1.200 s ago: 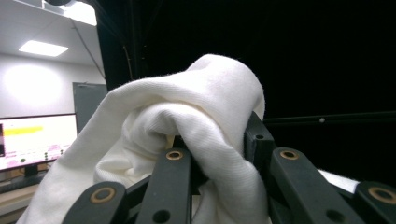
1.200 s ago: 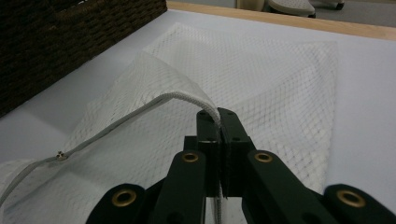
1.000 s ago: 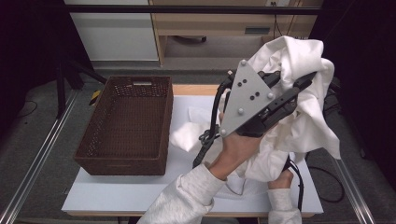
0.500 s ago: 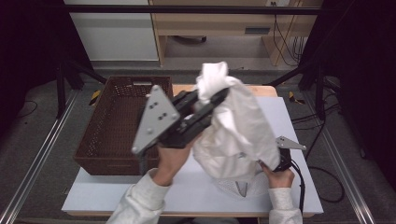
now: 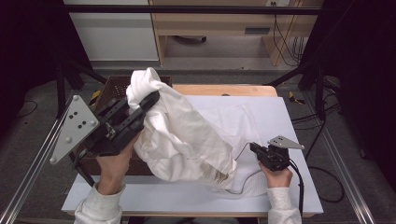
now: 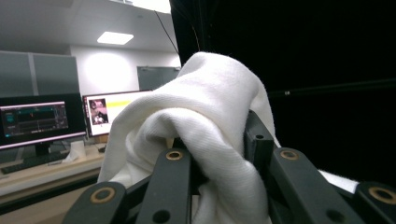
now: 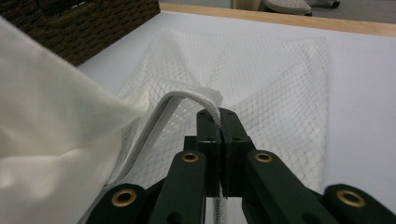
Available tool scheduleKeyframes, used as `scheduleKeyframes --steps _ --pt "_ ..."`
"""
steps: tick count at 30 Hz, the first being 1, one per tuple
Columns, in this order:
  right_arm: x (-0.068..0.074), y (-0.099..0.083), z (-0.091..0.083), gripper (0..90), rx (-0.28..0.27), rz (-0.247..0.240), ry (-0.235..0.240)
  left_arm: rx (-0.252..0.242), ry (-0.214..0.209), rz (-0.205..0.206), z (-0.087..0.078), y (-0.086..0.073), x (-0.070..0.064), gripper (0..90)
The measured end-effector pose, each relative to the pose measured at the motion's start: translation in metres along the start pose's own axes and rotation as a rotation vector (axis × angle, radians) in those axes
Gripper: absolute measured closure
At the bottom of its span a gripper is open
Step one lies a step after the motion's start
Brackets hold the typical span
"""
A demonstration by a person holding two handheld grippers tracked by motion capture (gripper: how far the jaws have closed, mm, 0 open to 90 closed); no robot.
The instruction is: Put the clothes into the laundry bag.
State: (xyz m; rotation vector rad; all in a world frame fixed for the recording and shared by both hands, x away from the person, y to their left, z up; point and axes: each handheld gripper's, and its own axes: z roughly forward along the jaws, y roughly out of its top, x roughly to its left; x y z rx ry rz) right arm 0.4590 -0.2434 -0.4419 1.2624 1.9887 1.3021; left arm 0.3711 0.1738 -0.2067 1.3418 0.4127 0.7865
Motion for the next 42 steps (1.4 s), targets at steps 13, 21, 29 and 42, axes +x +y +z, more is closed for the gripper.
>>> scheduleKeyframes --steps 13,21,29,42 --pt "0.003 0.001 0.005 88.8 0.004 -0.005 0.002 0.285 -0.175 -0.007 0.029 -0.096 -0.054 74.8" --pt "0.005 0.0 0.006 88.8 0.006 -0.001 0.007 0.49 -0.266 0.017 0.072 -0.163 -0.092 74.7" --pt "0.005 0.001 0.006 88.8 0.001 0.008 0.011 0.635 -0.375 0.04 0.108 -0.208 -0.122 74.7" --pt "0.011 0.005 0.0 88.8 -0.014 -0.011 0.025 0.837 -0.349 0.085 0.159 -0.252 -0.151 71.1"
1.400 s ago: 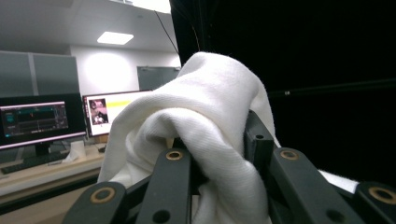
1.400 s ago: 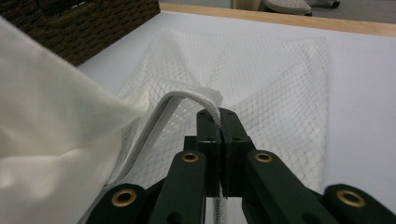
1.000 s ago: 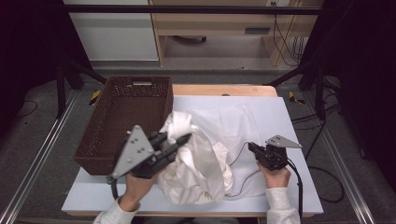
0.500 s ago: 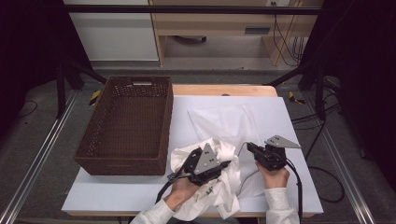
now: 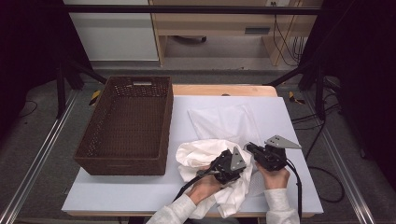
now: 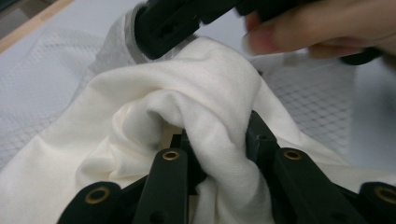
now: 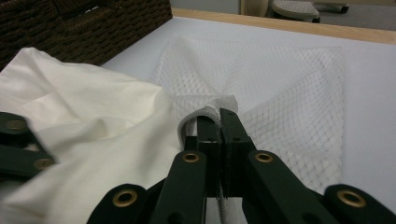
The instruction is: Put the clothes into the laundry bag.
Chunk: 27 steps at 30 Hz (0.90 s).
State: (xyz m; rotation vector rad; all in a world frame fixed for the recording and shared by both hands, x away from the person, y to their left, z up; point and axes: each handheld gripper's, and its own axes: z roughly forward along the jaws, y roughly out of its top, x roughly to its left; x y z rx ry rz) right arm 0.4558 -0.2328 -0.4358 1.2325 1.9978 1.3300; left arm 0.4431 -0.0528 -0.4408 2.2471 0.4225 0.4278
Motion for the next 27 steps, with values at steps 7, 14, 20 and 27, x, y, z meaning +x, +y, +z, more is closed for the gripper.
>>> scheduleKeyframes --steps 7,14,20,27 --pt "0.004 0.0 -0.004 88.8 0.007 -0.02 -0.006 0.02 0.021 0.043 0.005 0.0 -0.008 39.6" --pt "0.005 0.0 -0.005 88.7 0.011 -0.024 -0.01 -0.098 0.014 -0.106 -0.044 -0.006 0.016 20.9" --pt "0.006 0.001 -0.004 88.8 0.01 -0.026 -0.01 0.019 -0.057 -0.209 -0.027 -0.018 0.043 15.7" --pt "0.009 0.001 0.0 88.7 0.029 -0.035 -0.007 0.043 -0.04 -0.145 -0.007 -0.021 0.029 57.1"
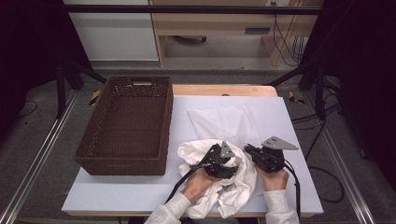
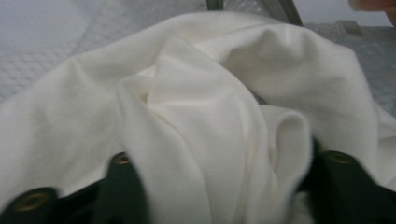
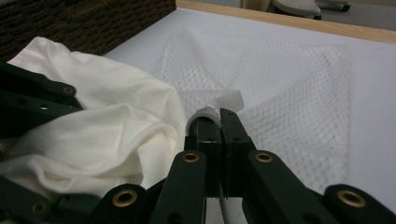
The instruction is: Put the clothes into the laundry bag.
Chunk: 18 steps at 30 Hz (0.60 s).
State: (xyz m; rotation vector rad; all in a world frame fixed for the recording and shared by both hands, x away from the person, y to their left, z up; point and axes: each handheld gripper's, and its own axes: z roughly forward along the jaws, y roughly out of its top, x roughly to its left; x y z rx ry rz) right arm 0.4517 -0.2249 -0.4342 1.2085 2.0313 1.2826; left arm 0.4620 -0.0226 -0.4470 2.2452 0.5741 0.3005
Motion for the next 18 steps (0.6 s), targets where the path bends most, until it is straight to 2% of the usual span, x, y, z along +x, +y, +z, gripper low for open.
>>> scheduleKeyframes --steps 2,5,8,10,12,14,16,18 --pt "0.001 0.0 0.0 88.7 -0.002 0.002 -0.001 -0.054 0.0 -0.005 -0.012 0.0 -0.002 65.8" --pt "0.001 0.0 0.0 88.8 -0.001 0.009 -0.015 -0.155 -0.021 0.005 -0.038 0.004 -0.011 69.2" --pt "0.001 0.0 0.001 88.8 -0.003 0.013 -0.019 -0.215 -0.069 0.027 -0.055 0.012 -0.025 69.7" --pt "0.001 0.001 0.001 88.8 -0.008 0.025 -0.01 -0.191 -0.075 0.079 -0.05 0.017 -0.037 69.5" --pt "0.001 0.001 0.0 88.8 -0.016 0.027 -0.007 -0.149 -0.056 0.09 -0.031 0.02 -0.044 68.8" --pt "0.001 0.002 -0.002 88.8 -0.022 0.028 -0.007 -0.093 -0.064 0.067 -0.008 0.02 -0.044 68.0" --pt "0.0 0.002 -0.004 88.8 -0.029 0.028 -0.004 -0.034 -0.03 0.069 0.013 0.018 -0.042 67.7" --pt "0.0 0.003 -0.006 88.8 -0.033 0.026 0.002 0.001 -0.024 0.031 0.026 0.018 -0.035 66.9"
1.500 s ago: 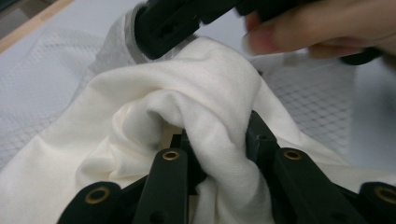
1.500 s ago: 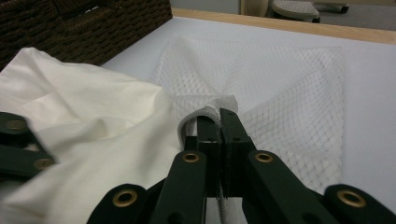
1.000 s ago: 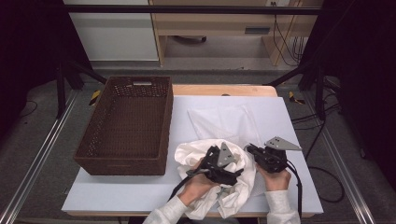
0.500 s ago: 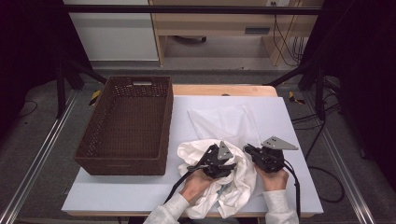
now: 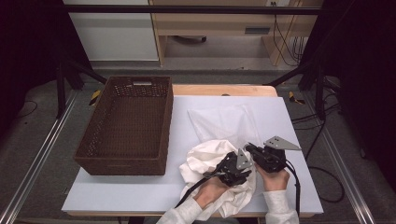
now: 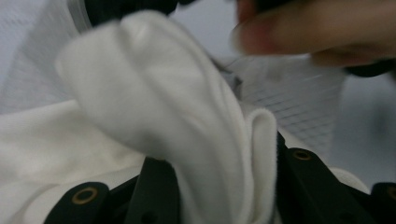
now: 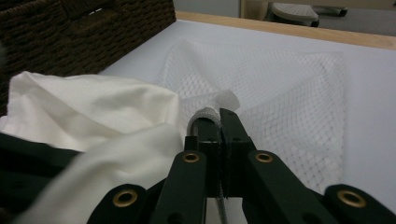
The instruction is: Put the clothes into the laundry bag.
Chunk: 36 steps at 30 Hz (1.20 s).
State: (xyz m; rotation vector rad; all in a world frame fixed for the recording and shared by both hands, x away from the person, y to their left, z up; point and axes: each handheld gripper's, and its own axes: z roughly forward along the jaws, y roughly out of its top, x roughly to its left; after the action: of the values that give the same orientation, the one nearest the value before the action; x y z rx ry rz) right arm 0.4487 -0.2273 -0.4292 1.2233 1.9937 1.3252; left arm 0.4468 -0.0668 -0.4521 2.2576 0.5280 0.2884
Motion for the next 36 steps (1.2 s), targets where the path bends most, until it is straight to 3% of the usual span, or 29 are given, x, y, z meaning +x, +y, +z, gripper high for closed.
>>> scheduleKeyframes --steps 2,3,5,7,10,14,17,21,25,27,30,32,33,35,36 --pt "0.002 0.001 -0.001 88.8 -0.001 -0.004 0.004 0.014 0.002 -0.057 0.006 0.002 0.006 65.5" --pt "0.004 0.002 -0.002 88.8 -0.002 -0.006 0.013 0.017 0.012 -0.066 0.008 0.003 0.007 64.6" --pt "0.008 0.004 -0.003 88.8 0.0 -0.021 0.018 0.012 0.007 -0.051 0.007 0.003 0.006 60.9" --pt "0.01 0.004 -0.004 88.8 -0.005 -0.031 0.021 -0.015 -0.026 -0.044 0.0 0.001 0.003 49.2" --pt "0.005 0.003 -0.005 88.8 -0.01 -0.019 0.019 -0.05 -0.023 -0.035 -0.026 0.001 0.002 28.0" --pt "0.0 0.001 -0.008 88.8 -0.011 -0.012 0.006 -0.13 0.01 -0.031 -0.072 -0.002 0.015 21.2" --pt "0.0 0.001 -0.008 88.8 -0.01 -0.014 0.006 -0.173 0.057 -0.062 -0.094 -0.007 0.043 19.1" --pt "0.001 0.001 -0.005 88.7 0.0 -0.021 0.007 -0.142 0.045 -0.126 -0.086 -0.016 0.073 17.7" --pt "0.003 0.0 -0.002 88.7 0.016 -0.031 0.002 -0.024 0.022 -0.15 -0.054 -0.024 0.087 13.2" --pt "0.003 -0.001 -0.001 88.7 0.024 -0.029 0.001 -0.004 -0.017 -0.19 -0.04 -0.028 0.091 11.7" --pt "0.003 -0.001 0.001 88.7 0.028 -0.033 0.002 0.019 -0.117 -0.248 -0.03 -0.034 0.097 15.9" --pt "0.002 -0.002 0.002 88.8 0.032 -0.032 0.002 0.011 -0.148 -0.25 -0.033 -0.035 0.097 34.0" --pt "0.002 -0.002 0.002 88.7 0.032 -0.031 0.002 0.015 -0.147 -0.247 -0.035 -0.035 0.096 41.9" --pt "0.003 -0.002 0.003 88.7 0.029 -0.029 0.003 0.003 -0.098 -0.206 -0.044 -0.032 0.088 61.7" --pt "0.003 -0.002 0.003 88.8 0.029 -0.027 0.002 -0.002 -0.077 -0.175 -0.048 -0.031 0.083 67.2"
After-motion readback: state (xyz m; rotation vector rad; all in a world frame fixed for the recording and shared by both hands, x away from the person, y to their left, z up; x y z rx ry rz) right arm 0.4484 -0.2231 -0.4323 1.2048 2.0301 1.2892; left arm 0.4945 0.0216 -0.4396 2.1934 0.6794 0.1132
